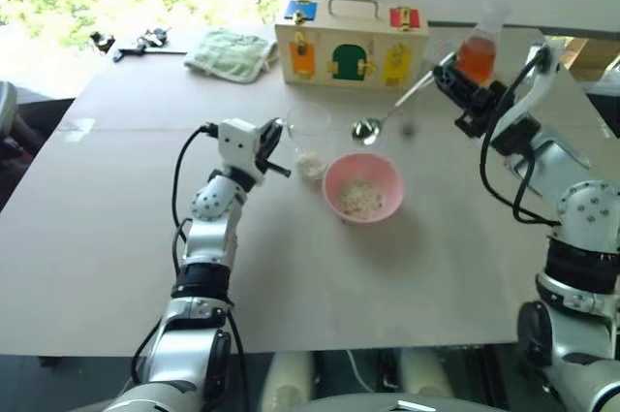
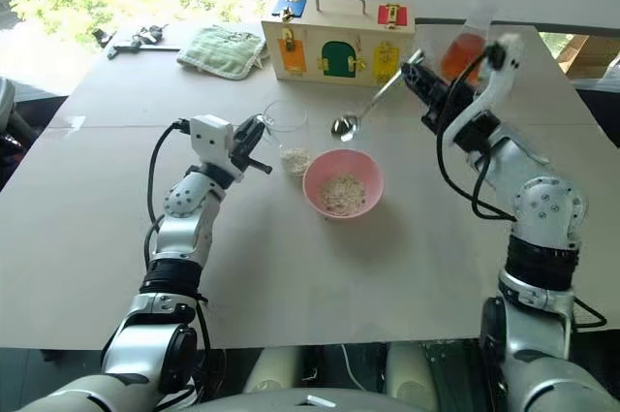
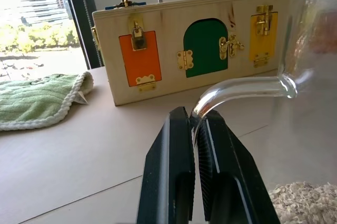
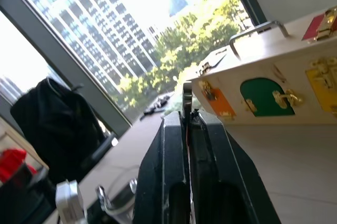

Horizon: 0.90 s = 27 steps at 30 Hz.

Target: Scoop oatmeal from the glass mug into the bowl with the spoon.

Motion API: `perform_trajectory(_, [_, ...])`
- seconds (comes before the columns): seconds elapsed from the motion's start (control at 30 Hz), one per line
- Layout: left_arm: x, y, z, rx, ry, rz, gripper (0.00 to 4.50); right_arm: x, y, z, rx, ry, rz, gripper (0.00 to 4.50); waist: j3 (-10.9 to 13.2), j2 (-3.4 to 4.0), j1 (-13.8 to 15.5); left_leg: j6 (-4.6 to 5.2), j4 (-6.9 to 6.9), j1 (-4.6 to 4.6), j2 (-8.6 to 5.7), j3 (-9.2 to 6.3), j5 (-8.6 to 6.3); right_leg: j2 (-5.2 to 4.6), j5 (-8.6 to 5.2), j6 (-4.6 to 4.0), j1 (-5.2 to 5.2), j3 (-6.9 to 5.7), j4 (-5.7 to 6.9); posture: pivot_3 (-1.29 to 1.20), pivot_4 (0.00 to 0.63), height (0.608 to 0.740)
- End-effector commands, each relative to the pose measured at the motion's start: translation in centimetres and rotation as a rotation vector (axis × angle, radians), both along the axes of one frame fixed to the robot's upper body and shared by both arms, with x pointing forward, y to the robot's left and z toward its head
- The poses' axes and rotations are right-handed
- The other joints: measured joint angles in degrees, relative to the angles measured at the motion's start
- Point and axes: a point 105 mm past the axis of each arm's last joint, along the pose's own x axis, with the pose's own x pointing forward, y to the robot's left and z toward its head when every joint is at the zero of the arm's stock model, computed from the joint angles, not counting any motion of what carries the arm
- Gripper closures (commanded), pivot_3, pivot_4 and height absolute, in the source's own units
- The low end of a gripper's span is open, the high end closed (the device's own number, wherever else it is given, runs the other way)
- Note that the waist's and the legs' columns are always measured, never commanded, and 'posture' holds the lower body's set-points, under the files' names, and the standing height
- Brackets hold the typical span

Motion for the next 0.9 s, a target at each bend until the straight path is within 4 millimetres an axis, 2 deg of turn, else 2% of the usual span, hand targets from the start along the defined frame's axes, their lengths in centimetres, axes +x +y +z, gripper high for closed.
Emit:
perform_trajectory(0.03, [-0.1,0.0,2.1,-0.005,-0.083,0.000,4.48,-1.0,1.3,3.5,0.056,-0.076,0.049,4.50,0.0,-0.01,-0.2,0.00,-0.01,0.00,0.03,-0.03,0.00,0.03,0.00,0.00,0.00,-0.01,0.00,0.00,0.150,0.740])
perform_trajectory(0.17, [-0.2,0.2,1.9,-0.009,-0.083,0.010,4.48,-1.0,3.7,4.3,0.014,-0.108,0.110,4.50,0.0,-0.01,-0.5,0.01,-0.06,-0.01,0.02,0.02,-0.01,0.01,0.00,0.00,0.01,0.02,-0.10,0.00,0.150,0.740])
perform_trajectory(0.37, [-0.5,0.6,1.7,-0.008,-0.082,0.023,4.48,-0.7,6.0,2.6,-0.135,-0.138,0.140,4.50,0.0,-0.01,-0.6,0.02,-0.06,-0.04,0.01,0.01,-0.01,-0.01,0.01,0.01,0.01,0.01,-0.13,0.00,0.150,0.740])
perform_trajectory(0.53, [-0.8,0.5,1.4,-0.009,-0.079,0.027,4.48,0.0,7.8,0.6,-0.333,-0.193,0.133,4.50,0.0,-0.01,-0.7,0.02,-0.06,-0.04,0.01,0.02,-0.01,-0.01,0.01,0.02,0.01,0.01,-0.13,0.00,0.150,0.740])
perform_trajectory(0.67, [-0.9,0.5,1.1,-0.014,-0.072,0.029,4.48,-0.1,9.1,0.6,-0.377,-0.250,0.147,4.50,0.0,-0.01,-0.7,0.02,-0.06,-0.04,0.02,0.00,-0.01,0.00,0.01,0.01,0.01,0.00,-0.12,0.00,0.150,0.740])
perform_trajectory(0.8, [-1.3,1.1,0.8,-0.018,-0.064,0.053,4.50,-0.3,9.5,1.3,-0.356,-0.278,0.152,3.10,0.0,-0.01,-0.7,0.02,-0.06,-0.04,0.02,0.02,-0.01,-0.01,0.01,0.02,0.01,0.00,-0.13,0.00,0.150,0.740])
perform_trajectory(0.9, [-1.8,2.5,0.4,-0.034,-0.047,0.100,4.50,-0.3,8.9,2.1,-0.313,-0.281,0.142,1.68,0.0,-0.01,-0.7,0.02,-0.06,-0.04,0.03,0.01,-0.01,-0.01,0.01,0.01,0.01,0.00,-0.13,0.00,0.150,0.740])
